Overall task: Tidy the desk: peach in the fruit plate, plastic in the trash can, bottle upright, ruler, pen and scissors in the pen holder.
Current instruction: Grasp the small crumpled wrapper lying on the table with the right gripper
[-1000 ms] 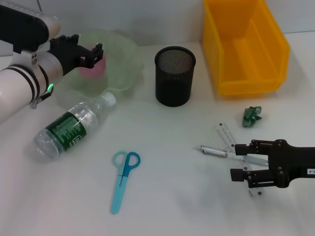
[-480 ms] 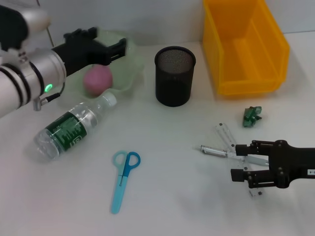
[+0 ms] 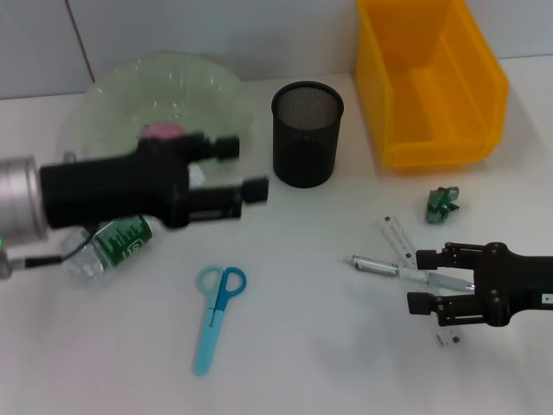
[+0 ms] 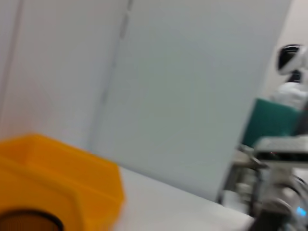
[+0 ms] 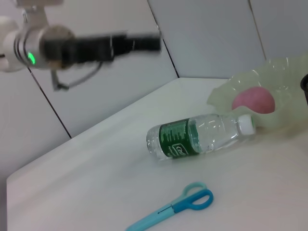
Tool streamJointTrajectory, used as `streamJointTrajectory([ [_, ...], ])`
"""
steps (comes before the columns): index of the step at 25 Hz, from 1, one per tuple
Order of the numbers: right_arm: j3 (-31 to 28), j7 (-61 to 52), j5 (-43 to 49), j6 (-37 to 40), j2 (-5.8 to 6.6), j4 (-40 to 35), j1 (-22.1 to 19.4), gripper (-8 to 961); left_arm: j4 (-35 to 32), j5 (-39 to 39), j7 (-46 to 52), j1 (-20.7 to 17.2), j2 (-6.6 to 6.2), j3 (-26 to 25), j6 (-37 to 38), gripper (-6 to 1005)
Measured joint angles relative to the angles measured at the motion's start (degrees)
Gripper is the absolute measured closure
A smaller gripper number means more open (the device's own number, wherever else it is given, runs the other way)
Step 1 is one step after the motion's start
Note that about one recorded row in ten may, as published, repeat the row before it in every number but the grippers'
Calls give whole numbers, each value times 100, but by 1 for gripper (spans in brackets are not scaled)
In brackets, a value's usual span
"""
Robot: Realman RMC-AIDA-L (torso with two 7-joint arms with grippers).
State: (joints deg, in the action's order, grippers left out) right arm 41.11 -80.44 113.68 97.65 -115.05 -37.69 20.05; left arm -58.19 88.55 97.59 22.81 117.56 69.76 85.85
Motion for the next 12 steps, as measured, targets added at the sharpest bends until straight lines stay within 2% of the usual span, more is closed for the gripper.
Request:
streamJointTrajectory([
  [3,-8,-6,0,7,4,-2,-5,172,922,122,-566,166,-135,-147,519,198],
  [5,-15,-14,0,6,10,-2,-6,172,1326,231,-908,221,-173,-158,621,199],
  [8,-50,-16,5,6,20,-2,-5,173,1716,368,-1396,237,-157,-177,530,199],
  [12,-79,-18,12,6,25,-2,-1,174,2091,495,-1782,227,-66,-201,66,200],
])
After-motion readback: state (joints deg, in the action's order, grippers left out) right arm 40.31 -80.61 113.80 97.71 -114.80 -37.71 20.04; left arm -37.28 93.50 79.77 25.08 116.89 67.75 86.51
